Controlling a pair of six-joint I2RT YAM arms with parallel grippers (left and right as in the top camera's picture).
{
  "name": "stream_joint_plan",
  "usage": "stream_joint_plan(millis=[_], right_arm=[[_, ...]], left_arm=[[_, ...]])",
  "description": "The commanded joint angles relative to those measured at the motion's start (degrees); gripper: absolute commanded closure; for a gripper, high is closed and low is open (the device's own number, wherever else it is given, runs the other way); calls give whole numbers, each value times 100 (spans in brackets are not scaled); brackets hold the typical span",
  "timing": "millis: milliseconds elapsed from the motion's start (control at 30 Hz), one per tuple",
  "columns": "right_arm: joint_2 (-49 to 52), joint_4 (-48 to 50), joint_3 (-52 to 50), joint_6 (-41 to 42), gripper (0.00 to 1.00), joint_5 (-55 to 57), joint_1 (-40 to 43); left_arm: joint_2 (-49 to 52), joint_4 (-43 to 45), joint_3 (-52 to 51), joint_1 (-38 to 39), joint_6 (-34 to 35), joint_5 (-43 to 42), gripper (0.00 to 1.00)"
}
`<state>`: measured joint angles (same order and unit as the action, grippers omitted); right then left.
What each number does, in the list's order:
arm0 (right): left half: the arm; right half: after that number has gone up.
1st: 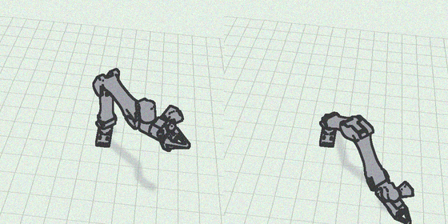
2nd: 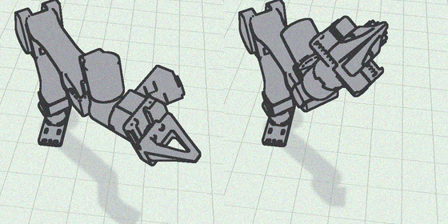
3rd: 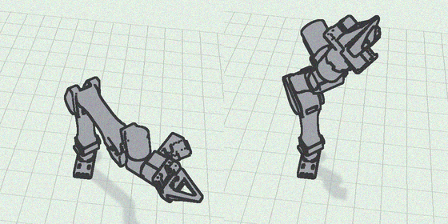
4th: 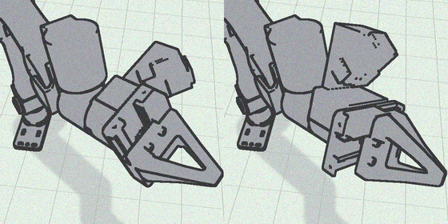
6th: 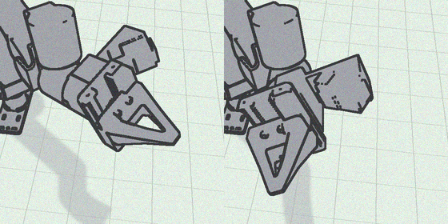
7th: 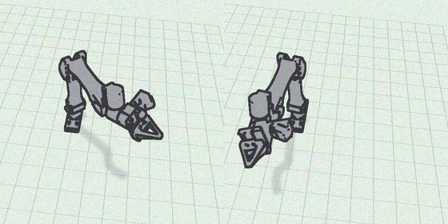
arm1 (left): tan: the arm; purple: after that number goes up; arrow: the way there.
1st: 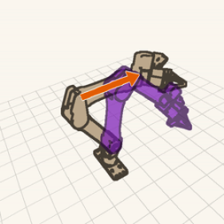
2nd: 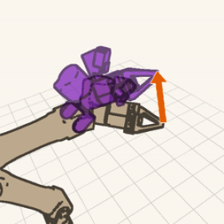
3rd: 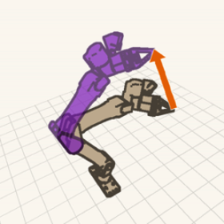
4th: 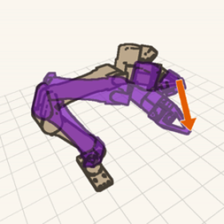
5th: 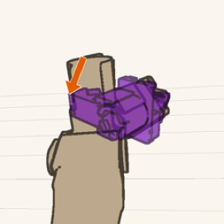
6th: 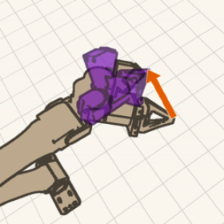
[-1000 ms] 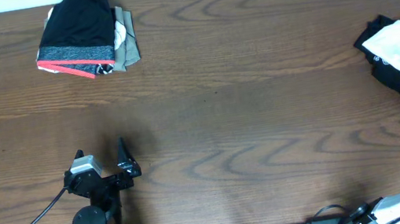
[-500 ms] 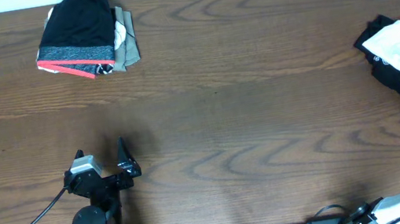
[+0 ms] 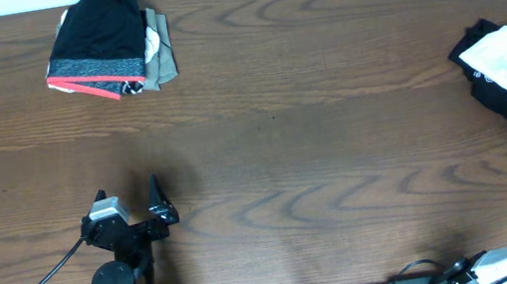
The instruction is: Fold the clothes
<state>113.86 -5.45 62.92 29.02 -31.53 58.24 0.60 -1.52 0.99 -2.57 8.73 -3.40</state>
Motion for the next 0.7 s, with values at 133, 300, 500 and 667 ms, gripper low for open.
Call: stream_joint_plan(millis=[133, 300, 500, 667], right_arm=[[-131, 188, 35, -251, 40, 1029, 9], [-125, 498, 35, -251, 40, 1029, -144], [-125, 778, 35, -229, 39, 1034, -459], [-125, 977, 35, -116, 39, 1058, -627]], left_arm=[[-37, -232, -76, -26, -76, 24, 2], [-37, -232, -76, -26, -76, 24, 2], [-37, -232, -76, -26, -76, 24, 2], [-37, -232, -76, -26, -76, 24, 2]])
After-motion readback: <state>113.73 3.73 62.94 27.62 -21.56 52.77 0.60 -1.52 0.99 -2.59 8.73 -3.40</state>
